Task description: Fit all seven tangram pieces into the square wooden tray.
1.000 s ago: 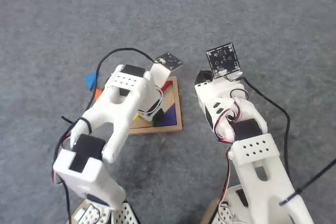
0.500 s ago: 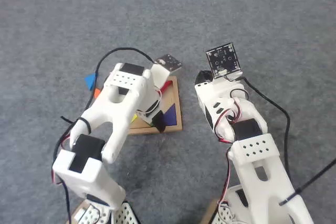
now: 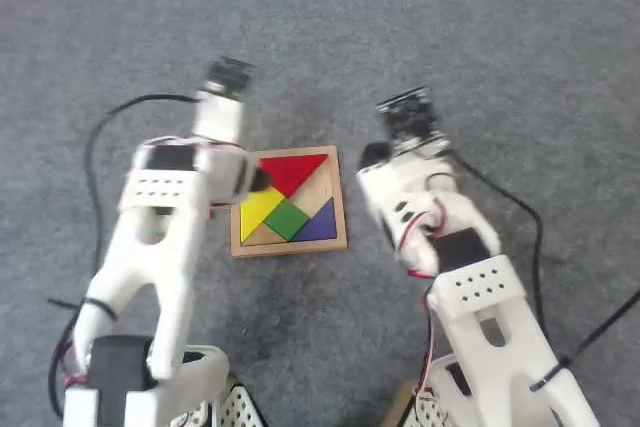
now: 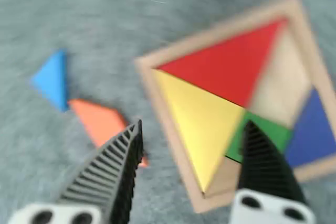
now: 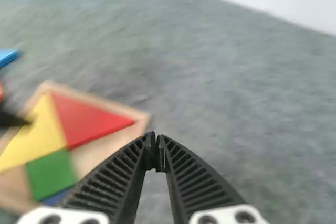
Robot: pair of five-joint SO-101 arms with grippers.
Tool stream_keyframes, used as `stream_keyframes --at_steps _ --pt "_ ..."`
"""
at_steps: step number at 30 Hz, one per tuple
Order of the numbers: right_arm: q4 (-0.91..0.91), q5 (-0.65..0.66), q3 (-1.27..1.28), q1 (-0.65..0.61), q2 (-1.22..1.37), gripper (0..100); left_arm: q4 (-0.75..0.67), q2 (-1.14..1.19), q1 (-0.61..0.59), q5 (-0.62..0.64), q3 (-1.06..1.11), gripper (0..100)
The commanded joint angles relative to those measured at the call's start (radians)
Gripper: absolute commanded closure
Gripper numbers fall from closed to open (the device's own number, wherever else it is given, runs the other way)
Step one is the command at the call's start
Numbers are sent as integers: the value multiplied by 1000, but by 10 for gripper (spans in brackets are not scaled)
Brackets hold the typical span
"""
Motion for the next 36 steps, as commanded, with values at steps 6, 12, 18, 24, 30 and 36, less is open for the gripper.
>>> stream_keyframes --at_steps 6,12,18,24,30,36 --pt "27 106 -147 -173 234 990 -21 133 -160 94 -171 863" --pt "25 285 -270 -203 467 990 43 299 -209 160 -321 924" --pt "27 292 -374 -209 616 990 72 318 -209 166 -355 963" --pt "74 298 -480 -209 742 990 26 319 -270 233 -354 963" --pt "200 298 -628 -209 866 990 26 321 -290 253 -351 963" --pt "277 345 -723 -240 964 990 25 321 -292 293 -351 961"
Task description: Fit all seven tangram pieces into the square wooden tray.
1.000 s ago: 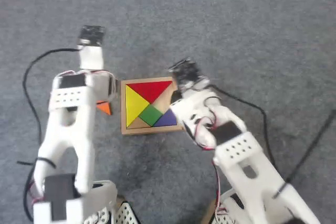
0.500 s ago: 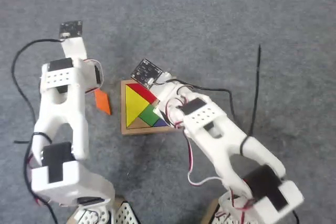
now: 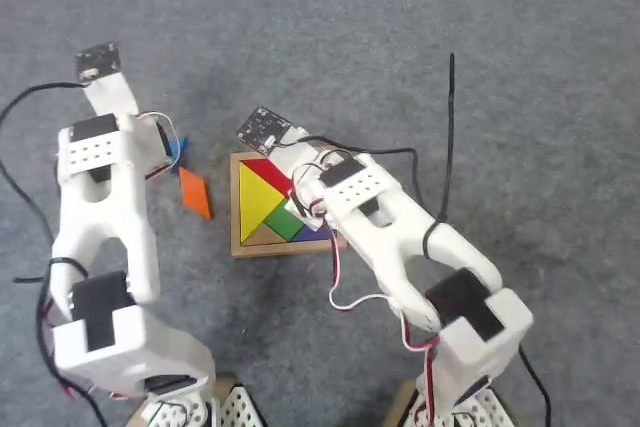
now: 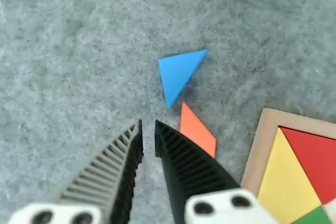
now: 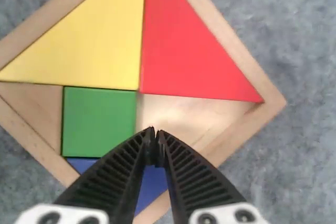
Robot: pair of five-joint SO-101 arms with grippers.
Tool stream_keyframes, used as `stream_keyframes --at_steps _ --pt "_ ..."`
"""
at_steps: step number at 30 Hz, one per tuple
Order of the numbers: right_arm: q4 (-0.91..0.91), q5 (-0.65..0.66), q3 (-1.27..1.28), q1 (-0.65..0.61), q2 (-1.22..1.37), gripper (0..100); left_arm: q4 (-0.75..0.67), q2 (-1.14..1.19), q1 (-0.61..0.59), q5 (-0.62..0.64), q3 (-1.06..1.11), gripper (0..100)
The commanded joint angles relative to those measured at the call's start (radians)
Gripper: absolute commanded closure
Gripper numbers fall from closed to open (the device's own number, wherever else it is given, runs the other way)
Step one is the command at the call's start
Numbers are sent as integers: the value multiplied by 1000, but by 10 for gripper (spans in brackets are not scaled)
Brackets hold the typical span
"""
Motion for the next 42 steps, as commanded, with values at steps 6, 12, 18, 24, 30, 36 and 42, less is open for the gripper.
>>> stream_keyframes --at_steps 6,12,18,24,30,36,42 --pt "61 84 -91 -81 45 990 -21 -6 -9 17 -45 960" --pt "61 84 -92 -74 33 990 -18 -6 -9 17 -45 959" --pt "104 75 -86 4 -101 990 -23 -12 -3 8 -54 877" --pt "180 -48 -86 54 -186 990 -23 -5 18 -152 -99 796" --pt "186 -114 -51 51 -194 990 11 104 80 -304 -213 797" --pt "188 -110 -21 53 -196 990 158 361 46 -529 -510 800" --pt "188 -109 -21 56 -196 990 321 566 -11 -624 -858 800"
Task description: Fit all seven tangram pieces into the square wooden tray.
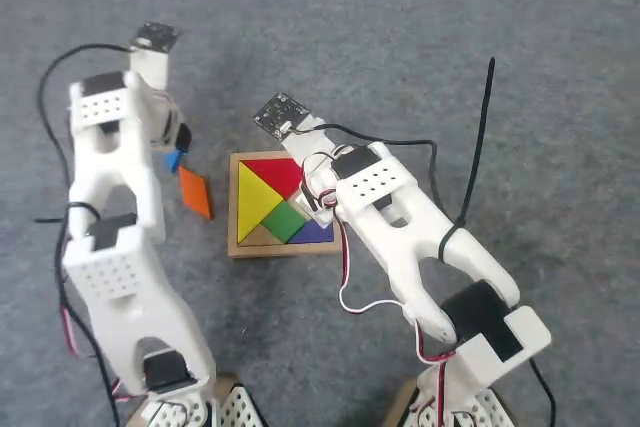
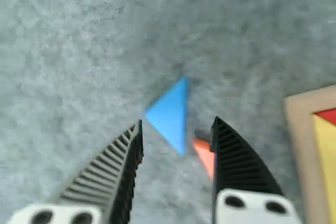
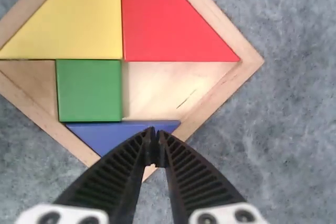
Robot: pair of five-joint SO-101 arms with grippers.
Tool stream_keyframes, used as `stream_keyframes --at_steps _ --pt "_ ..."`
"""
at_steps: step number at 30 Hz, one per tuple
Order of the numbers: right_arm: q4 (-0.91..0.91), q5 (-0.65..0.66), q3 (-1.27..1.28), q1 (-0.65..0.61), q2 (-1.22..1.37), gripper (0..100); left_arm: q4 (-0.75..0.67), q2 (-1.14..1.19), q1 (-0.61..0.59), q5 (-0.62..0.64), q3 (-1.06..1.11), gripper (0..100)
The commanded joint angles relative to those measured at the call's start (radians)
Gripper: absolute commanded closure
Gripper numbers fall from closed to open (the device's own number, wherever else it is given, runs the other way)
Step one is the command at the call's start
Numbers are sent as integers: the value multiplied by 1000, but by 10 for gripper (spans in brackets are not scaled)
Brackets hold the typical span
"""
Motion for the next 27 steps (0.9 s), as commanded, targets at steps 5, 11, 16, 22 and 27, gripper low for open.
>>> stream_keyframes --at_steps 5,11,16,22,27 --pt "5 -8 -9 13 -81 990 189 198 0 -150 -384 801" --pt "4 -8 -9 13 -81 990 318 344 2 -198 -570 801" --pt "4 -8 -9 13 -81 990 364 459 -2 -198 -677 810" --pt "2 -8 -9 13 -81 990 431 539 -2 -183 -788 863" --pt "1 -8 -9 13 -81 990 456 534 6 -175 -792 863"
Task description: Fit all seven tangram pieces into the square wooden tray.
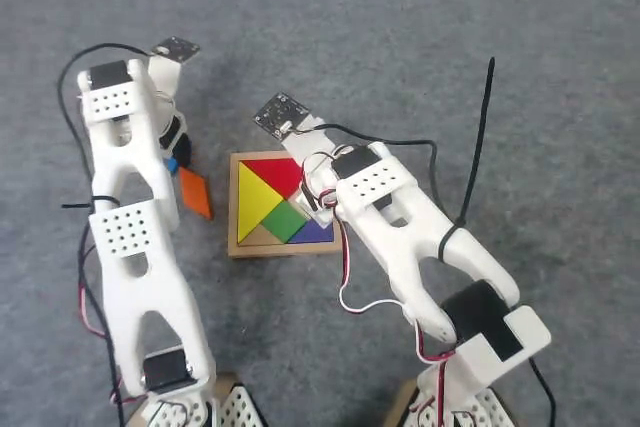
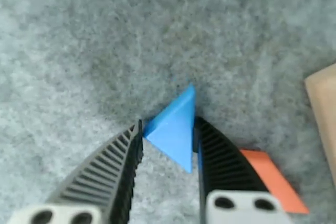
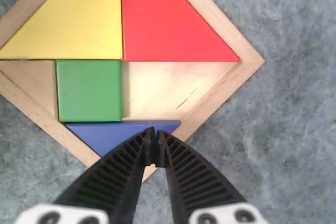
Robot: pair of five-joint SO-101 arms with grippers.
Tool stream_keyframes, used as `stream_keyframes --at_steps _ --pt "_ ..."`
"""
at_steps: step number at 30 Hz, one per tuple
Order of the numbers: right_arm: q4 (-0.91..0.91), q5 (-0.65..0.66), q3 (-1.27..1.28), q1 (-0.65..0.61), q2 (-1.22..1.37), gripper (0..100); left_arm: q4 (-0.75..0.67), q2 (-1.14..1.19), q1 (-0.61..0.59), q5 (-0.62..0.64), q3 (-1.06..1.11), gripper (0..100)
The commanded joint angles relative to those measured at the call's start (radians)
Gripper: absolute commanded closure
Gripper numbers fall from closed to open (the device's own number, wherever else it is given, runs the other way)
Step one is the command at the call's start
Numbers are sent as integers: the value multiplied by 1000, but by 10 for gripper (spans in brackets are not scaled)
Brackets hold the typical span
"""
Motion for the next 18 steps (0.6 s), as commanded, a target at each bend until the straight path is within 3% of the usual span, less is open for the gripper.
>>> stream_keyframes --at_steps 1,9,18 --pt "2 -8 -9 13 -81 990 29 -2 2 11 -33 863" --pt "2 -8 -9 13 -81 990 32 3 -5 12 -30 942" --pt "4 -8 -11 15 -81 990 32 -8 -6 12 2 945"
